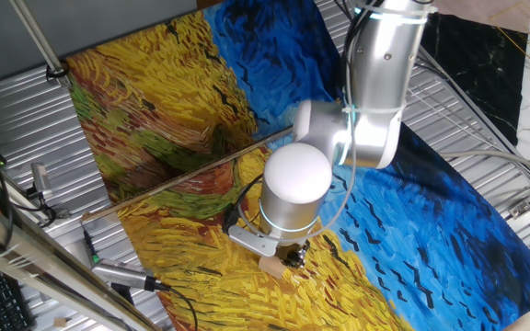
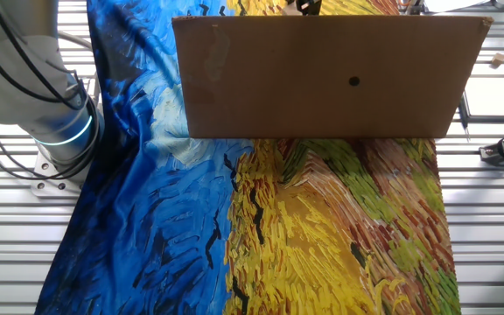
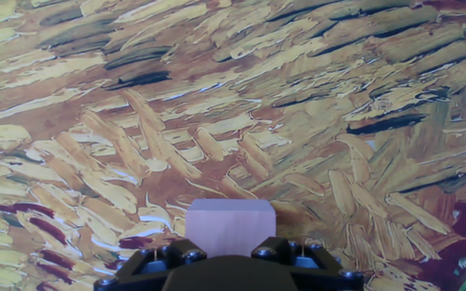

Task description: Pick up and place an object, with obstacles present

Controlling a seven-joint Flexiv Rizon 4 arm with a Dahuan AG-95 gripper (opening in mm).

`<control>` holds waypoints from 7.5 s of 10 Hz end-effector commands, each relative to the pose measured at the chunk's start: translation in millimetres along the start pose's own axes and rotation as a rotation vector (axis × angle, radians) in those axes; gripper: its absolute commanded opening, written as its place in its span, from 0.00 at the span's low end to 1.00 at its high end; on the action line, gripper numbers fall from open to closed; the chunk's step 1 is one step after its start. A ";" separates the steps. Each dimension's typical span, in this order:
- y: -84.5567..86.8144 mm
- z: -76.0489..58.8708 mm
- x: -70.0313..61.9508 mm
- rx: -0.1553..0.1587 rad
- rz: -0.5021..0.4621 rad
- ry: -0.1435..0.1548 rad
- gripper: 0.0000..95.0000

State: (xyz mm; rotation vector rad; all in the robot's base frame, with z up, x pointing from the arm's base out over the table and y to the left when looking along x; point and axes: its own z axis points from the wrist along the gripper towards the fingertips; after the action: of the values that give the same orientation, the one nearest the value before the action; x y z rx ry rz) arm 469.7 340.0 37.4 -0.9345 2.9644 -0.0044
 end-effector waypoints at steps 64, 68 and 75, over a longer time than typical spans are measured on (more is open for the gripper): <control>-317.1 -251.9 172.5 -0.072 -0.160 0.099 0.00; -317.1 -251.9 172.5 -0.045 -0.053 0.080 0.00; -339.8 -221.6 180.1 -0.051 -0.016 0.065 0.00</control>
State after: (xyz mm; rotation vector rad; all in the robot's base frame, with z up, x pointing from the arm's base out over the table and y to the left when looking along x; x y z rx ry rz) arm 510.4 -47.2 254.1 -0.9504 3.0439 0.0517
